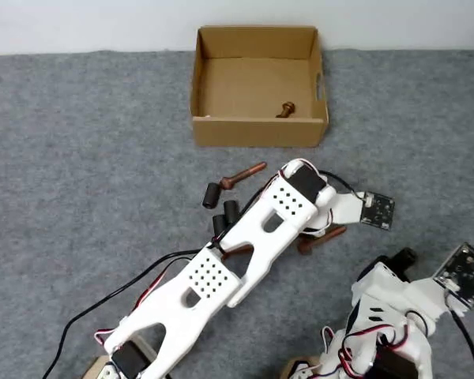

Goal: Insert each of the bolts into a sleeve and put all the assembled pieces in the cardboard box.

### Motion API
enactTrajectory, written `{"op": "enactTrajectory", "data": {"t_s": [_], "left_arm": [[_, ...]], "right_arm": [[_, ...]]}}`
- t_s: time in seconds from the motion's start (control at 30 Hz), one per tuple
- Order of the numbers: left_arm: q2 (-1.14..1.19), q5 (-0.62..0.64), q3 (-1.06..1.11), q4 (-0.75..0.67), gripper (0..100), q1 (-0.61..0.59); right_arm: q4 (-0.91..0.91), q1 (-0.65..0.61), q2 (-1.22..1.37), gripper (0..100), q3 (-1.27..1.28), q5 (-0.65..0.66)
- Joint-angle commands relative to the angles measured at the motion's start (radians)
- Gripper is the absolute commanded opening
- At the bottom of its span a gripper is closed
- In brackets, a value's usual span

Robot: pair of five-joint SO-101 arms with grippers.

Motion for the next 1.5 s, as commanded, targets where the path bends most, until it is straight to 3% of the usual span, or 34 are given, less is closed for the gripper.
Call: {"op": "enactTrajectory", "data": {"t_s": [0.0,0.33,0.67,0.9,1.2,1.47], "left_arm": [[-0.009,-0.012,-0.038,0.015,14,0.009],[-0.052,-0.009,-0.134,0.002,14,0.005],[0.038,0.075,-0.142,-0.279,13,-0.021],[0.11,0.046,-0.142,-0.408,1,-0.028],[0.086,-0.103,-0.15,-0.18,1,-0.032],[0.026,-0.106,-0.153,0.032,1,-0.028]], "right_arm": [[-0.022,0.008,-0.004,0.8,-0.005,0.008],[-0.022,0.008,-0.004,0.8,-0.005,0.008],[-0.022,0.008,-0.004,0.8,-0.005,0.008],[-0.022,0.008,-0.004,0.8,-0.005,0.008],[-0.022,0.008,-0.004,0.8,-0.005,0.008],[-0.022,0.008,-0.004,0.8,-0.005,0.008]]}}
